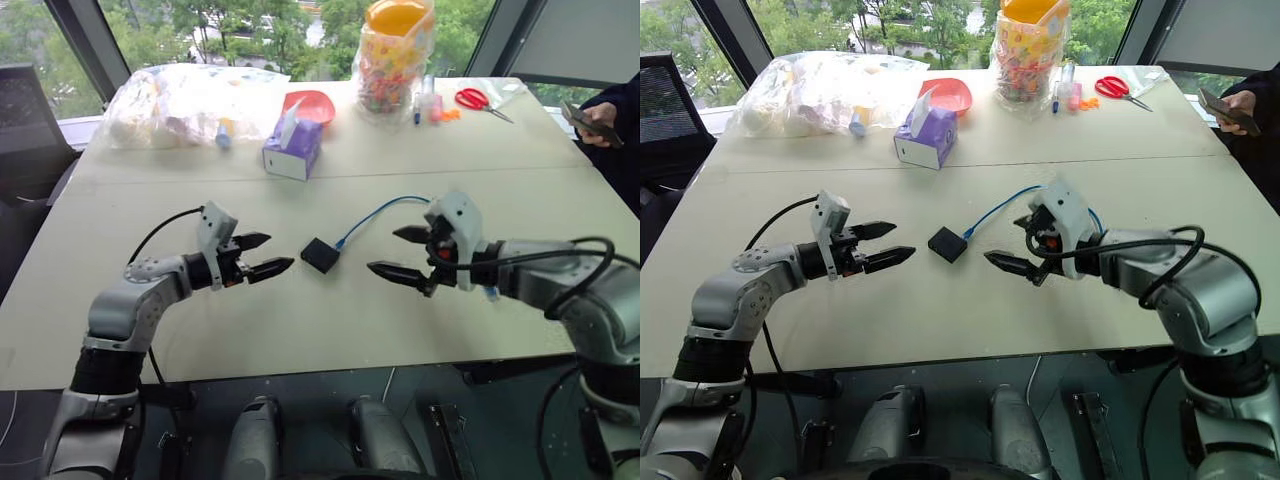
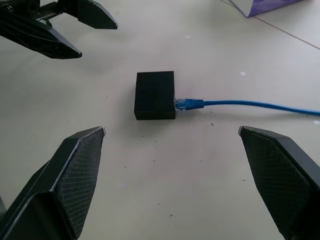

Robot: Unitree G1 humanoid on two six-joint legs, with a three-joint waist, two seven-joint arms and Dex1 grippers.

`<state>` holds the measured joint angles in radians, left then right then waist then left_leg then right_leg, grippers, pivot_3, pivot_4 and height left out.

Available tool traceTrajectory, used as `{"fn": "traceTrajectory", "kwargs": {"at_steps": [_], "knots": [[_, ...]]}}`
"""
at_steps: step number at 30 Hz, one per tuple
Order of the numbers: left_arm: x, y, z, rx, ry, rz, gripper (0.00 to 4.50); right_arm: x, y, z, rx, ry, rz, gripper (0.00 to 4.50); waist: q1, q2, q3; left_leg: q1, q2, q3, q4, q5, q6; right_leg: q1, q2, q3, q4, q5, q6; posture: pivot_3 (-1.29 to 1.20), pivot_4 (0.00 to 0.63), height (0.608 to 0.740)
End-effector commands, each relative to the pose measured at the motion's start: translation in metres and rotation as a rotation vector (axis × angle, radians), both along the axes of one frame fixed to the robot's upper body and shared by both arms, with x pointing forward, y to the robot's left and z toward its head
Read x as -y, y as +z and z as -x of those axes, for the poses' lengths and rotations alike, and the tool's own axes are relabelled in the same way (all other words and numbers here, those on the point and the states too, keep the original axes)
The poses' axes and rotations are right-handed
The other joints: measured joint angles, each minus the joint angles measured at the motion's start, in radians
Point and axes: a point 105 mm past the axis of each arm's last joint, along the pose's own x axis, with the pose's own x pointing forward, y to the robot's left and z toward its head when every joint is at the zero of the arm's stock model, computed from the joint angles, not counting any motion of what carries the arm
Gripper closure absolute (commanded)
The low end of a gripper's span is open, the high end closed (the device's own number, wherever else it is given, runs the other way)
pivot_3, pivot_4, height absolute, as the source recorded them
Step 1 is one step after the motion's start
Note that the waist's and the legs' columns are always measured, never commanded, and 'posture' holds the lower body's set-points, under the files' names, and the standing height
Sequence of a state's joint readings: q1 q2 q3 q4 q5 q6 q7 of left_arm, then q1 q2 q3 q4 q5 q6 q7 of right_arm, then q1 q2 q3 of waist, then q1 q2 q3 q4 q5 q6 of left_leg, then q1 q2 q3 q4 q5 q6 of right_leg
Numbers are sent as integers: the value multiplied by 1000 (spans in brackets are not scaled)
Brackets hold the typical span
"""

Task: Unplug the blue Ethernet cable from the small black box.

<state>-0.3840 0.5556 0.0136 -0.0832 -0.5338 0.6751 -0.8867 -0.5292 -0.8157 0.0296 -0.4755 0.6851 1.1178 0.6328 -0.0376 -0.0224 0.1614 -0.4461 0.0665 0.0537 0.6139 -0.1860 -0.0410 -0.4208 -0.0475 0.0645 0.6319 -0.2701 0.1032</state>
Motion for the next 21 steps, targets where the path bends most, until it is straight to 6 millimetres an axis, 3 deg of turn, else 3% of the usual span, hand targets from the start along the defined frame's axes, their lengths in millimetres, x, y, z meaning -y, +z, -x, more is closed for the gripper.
{"fn": "traceTrajectory", "kwargs": {"at_steps": [1,7,12,17,21], "knots": [[5,13,6,29,-60,-10,32,-4,9,-9,40,82,65,0,-1,0,0,0,0,0,0,0,0,0,0,0,0,0,0,0,150,735],[3,15,7,27,-87,-28,32,-13,10,-32,58,273,225,0,-4,0,1,-1,0,1,0,0,0,-2,0,0,0,0,0,0,150,735],[1,19,4,61,-76,-43,32,-22,2,-72,99,386,418,0,-8,1,1,-2,0,1,1,0,0,-4,1,0,2,0,1,0,150,735],[-1,21,11,88,-55,-53,32,-42,-17,-99,115,537,609,0,-6,1,2,-2,0,1,1,0,0,-5,2,0,5,2,4,0,150,735],[0,21,17,100,-31,-54,32,-52,-33,-105,101,632,724,0,-3,1,2,-2,0,1,1,0,0,-6,1,0,9,2,6,0,150,735]]}}
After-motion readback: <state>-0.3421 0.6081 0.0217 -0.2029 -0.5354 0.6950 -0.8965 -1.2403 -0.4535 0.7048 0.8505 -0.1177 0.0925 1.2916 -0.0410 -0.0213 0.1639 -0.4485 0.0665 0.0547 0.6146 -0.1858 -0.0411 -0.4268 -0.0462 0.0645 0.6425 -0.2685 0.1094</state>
